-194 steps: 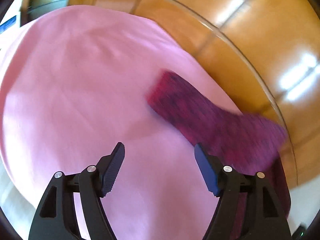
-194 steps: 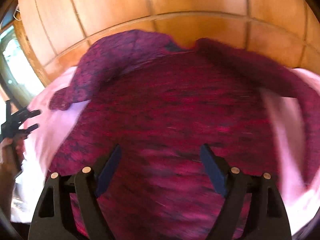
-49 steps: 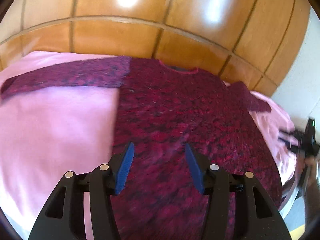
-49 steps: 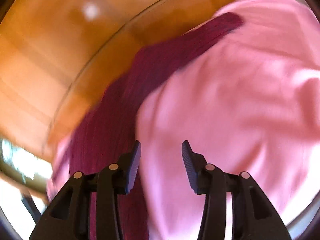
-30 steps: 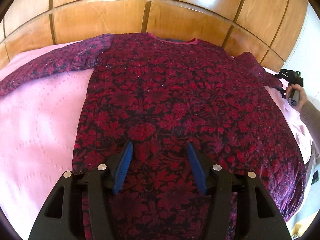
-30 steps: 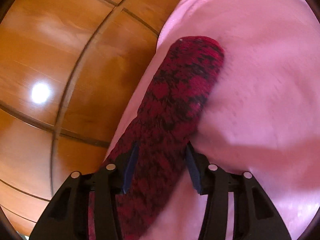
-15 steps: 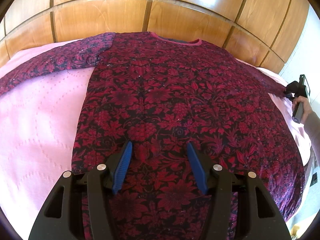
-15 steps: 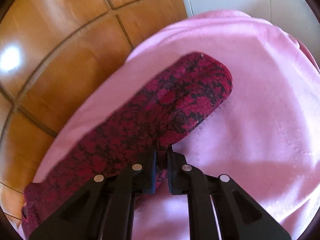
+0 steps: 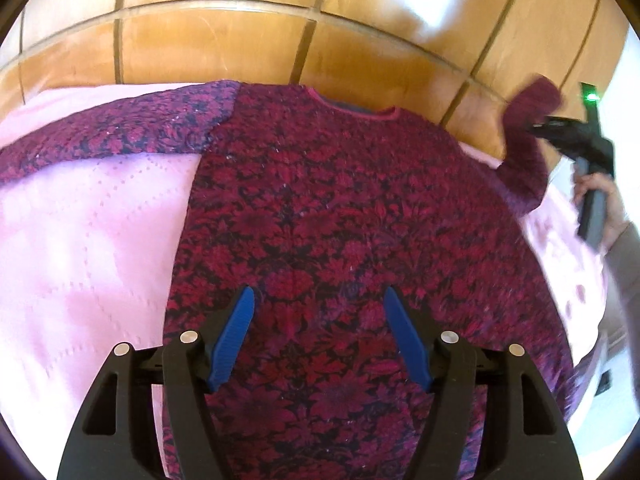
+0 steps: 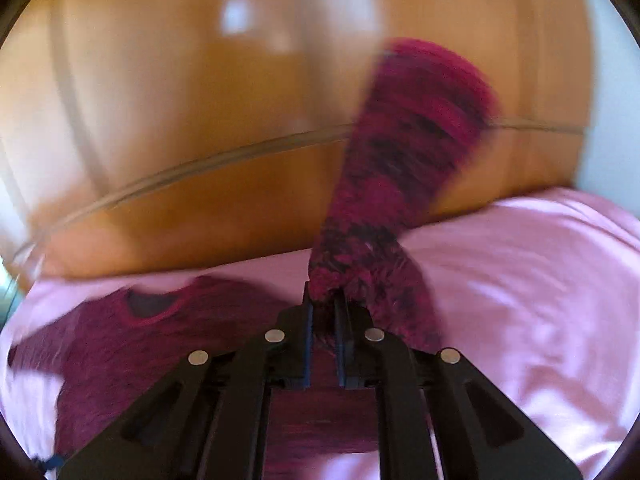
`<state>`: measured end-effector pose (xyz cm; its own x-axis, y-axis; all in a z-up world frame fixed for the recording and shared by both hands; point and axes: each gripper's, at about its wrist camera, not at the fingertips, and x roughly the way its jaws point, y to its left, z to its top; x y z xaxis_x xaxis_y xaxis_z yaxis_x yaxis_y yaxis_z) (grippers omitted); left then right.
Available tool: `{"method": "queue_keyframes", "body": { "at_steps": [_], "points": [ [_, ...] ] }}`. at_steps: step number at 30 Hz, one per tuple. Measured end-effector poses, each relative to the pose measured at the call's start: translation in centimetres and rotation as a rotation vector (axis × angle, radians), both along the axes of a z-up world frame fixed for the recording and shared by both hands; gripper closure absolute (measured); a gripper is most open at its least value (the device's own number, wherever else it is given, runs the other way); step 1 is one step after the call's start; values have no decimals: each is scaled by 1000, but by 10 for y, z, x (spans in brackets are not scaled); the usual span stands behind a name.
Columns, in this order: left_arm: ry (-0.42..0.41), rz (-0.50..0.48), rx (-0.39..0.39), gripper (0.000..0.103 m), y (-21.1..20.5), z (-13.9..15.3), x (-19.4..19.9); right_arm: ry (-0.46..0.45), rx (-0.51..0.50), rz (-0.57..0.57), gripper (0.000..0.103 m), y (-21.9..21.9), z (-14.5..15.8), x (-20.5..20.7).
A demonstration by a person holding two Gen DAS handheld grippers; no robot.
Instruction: Fold small clothes
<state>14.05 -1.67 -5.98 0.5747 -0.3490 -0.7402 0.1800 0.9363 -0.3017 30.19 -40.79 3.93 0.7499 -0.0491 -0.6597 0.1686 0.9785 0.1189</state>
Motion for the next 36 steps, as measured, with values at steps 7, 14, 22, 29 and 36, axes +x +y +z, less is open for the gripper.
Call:
{"method": "queue_keyframes", "body": {
  "at_steps": [7, 14, 22, 29, 36],
  "points": [
    [32, 70, -120, 26, 27, 13, 21, 110, -48, 350, 95, 168, -43, 26],
    [51, 128, -237, 28, 51, 23, 54, 204, -80, 512, 51, 248, -80, 32],
    [109, 140, -312, 40, 49, 18, 115, 127, 111, 465, 28, 201, -55, -23],
    [168, 155, -244, 65, 26, 3, 175, 84, 261, 227, 24, 93, -40, -74],
    [90, 188, -188, 95, 23, 10, 185, 46, 323, 78, 32, 42, -38, -72]
  ]
}}
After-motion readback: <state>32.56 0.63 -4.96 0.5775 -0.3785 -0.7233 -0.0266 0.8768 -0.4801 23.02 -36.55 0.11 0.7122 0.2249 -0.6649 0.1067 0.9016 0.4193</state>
